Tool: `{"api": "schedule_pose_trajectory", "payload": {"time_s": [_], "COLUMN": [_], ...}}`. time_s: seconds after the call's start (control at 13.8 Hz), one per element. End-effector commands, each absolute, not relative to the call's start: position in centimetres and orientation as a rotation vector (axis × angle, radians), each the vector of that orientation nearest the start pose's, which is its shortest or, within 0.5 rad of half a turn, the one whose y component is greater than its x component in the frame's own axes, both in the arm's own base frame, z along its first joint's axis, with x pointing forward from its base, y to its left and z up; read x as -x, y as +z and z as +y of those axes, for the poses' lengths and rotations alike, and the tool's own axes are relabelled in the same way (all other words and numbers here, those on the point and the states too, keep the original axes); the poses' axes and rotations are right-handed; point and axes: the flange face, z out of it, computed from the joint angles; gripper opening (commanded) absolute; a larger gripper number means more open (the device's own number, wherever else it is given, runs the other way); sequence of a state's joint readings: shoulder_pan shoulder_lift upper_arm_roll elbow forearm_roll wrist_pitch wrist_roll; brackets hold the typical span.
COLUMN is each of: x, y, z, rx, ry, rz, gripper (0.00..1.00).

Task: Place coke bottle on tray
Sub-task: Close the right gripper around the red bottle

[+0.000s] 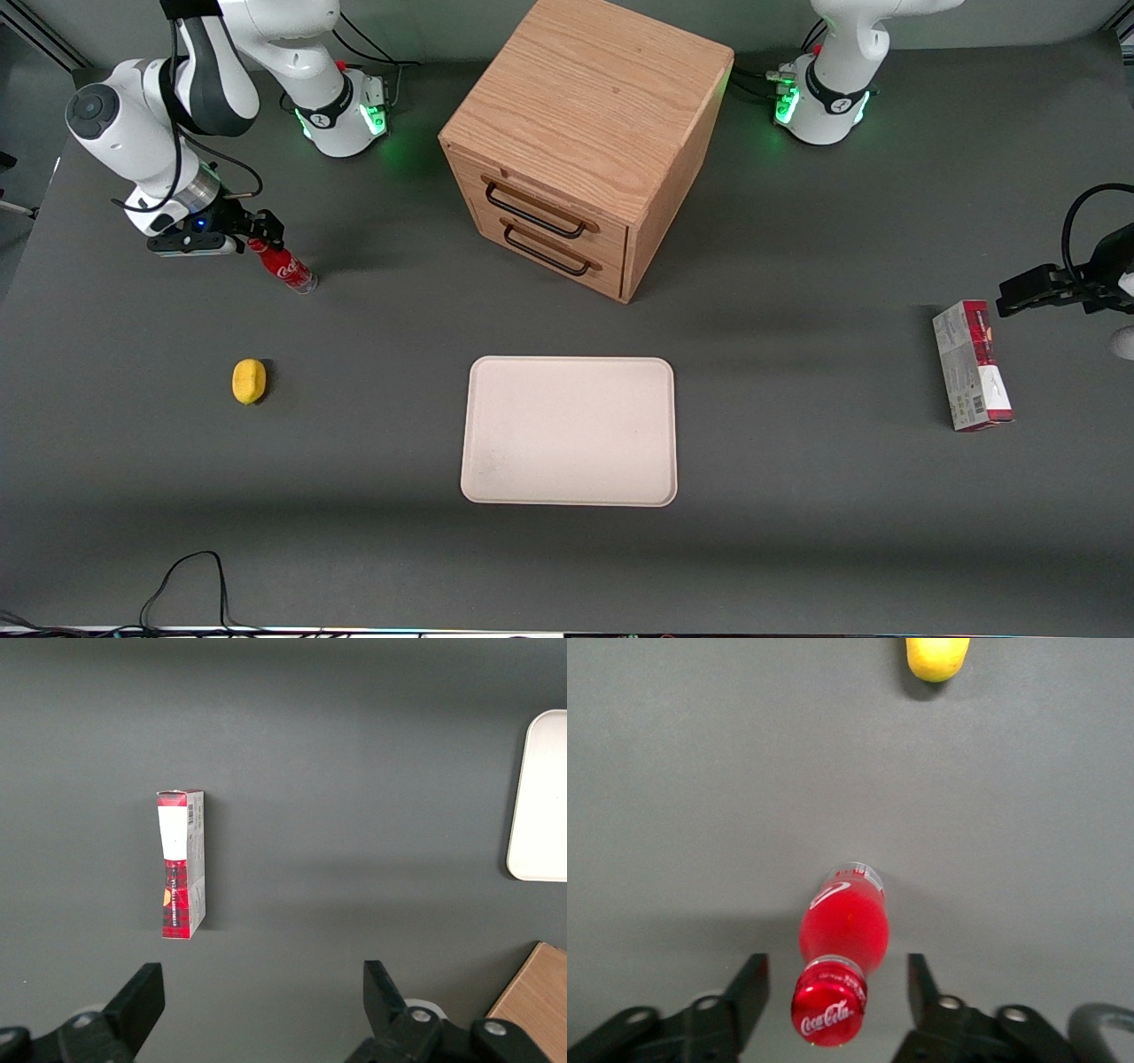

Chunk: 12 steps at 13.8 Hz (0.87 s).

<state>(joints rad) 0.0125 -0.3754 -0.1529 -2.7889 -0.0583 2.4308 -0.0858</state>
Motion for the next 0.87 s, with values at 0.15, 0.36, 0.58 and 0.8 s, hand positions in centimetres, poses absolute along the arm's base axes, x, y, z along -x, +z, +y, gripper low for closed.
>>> {"api": "schedule_pose_trajectory", "payload": {"time_s": [0.15,0.36,0.58,0.8], "x": [-36.1,-36.6,-38.2,-41.0], "y": [31.4,32.1,36.1,44.5], "z": [-4.3,-4.4,-4.8,-5.6], "rx": [3.123,3.124,3.125,3.133], "ry": [-0.017,-0.014,0.013,0.058], "rz": [-0.053,-0.054,-0.049,-0.046], "gripper": [0.15,0.07,0.07,0.07]}}
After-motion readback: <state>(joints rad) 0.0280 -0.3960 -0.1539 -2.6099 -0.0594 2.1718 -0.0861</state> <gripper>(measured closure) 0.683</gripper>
